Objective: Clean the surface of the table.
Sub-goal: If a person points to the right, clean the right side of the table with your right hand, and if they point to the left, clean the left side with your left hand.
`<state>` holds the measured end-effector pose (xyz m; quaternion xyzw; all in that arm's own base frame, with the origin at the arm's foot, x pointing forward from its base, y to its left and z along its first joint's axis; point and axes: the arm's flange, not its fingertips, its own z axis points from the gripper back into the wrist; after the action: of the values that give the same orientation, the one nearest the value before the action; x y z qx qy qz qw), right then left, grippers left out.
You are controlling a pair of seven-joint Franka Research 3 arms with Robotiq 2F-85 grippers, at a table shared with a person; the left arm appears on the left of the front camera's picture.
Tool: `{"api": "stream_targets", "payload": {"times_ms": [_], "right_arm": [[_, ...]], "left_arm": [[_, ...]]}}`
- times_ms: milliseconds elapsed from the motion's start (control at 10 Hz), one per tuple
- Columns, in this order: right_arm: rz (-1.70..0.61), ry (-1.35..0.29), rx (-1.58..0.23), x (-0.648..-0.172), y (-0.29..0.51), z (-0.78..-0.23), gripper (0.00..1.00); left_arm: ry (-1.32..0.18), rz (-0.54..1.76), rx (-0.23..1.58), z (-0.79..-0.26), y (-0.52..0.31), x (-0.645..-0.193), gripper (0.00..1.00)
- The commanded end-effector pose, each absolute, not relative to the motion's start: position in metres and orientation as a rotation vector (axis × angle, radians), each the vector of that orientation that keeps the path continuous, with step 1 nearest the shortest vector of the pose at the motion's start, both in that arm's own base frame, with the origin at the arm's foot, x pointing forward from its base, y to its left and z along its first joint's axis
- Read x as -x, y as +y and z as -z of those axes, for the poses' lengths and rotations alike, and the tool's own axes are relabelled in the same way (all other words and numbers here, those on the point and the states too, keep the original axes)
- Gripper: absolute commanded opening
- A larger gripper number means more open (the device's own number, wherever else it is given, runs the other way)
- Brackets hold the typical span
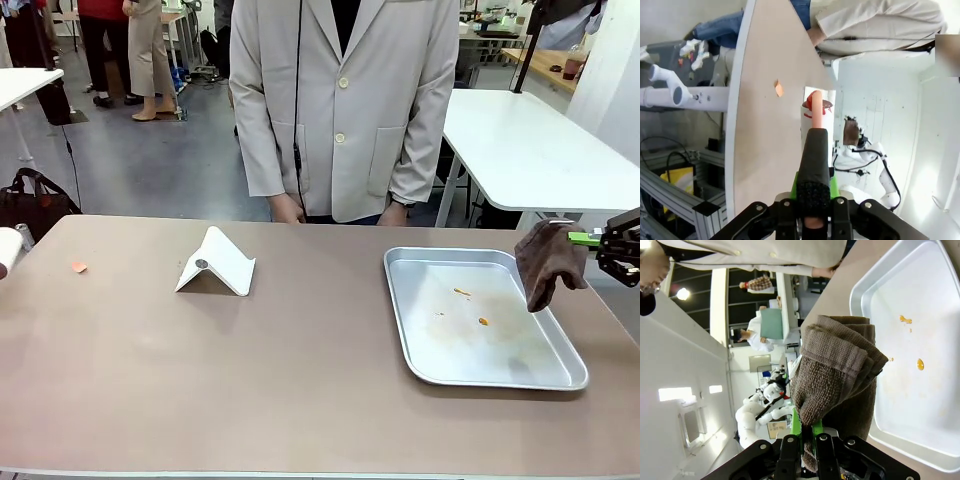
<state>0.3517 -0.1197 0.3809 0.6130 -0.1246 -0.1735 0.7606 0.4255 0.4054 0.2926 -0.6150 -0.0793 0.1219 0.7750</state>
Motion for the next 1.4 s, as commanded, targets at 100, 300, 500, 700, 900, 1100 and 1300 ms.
{"api": "stream_targets", "payload": {"times_ms": [100,300,500,700,900,1100,1300], "right_arm": [[0.373,-0.267,-1.34,-0.349,-0.12,-0.385,0.0],[0.373,-0.267,-1.34,-0.349,-0.12,-0.385,0.0],[0.373,-0.267,-1.34,-0.349,-0.12,-0.385,0.0],[0.373,-0.267,-1.34,-0.349,-0.12,-0.385,0.0],[0.373,-0.267,-1.34,-0.349,-0.12,-0.385,0.0],[0.373,-0.267,-1.34,-0.349,-0.12,-0.385,0.0],[0.373,-0.267,-1.34,-0.349,-0.12,-0.385,0.0]], "left_arm": [[-0.06,-0.228,1.263,-0.314,0.39,-0.453,0.22],[-0.038,-0.235,1.234,-0.322,0.387,-0.472,0.22],[-0.036,-0.238,1.213,-0.33,0.388,-0.499,0.22],[-0.028,-0.205,1.193,-0.324,0.379,-0.522,0.22],[-0.016,-0.204,1.159,-0.32,0.374,-0.53,0.22],[-0.055,-0.226,1.114,-0.321,0.372,-0.529,0.22],[-0.101,-0.217,1.067,-0.315,0.363,-0.524,0.22]]}}
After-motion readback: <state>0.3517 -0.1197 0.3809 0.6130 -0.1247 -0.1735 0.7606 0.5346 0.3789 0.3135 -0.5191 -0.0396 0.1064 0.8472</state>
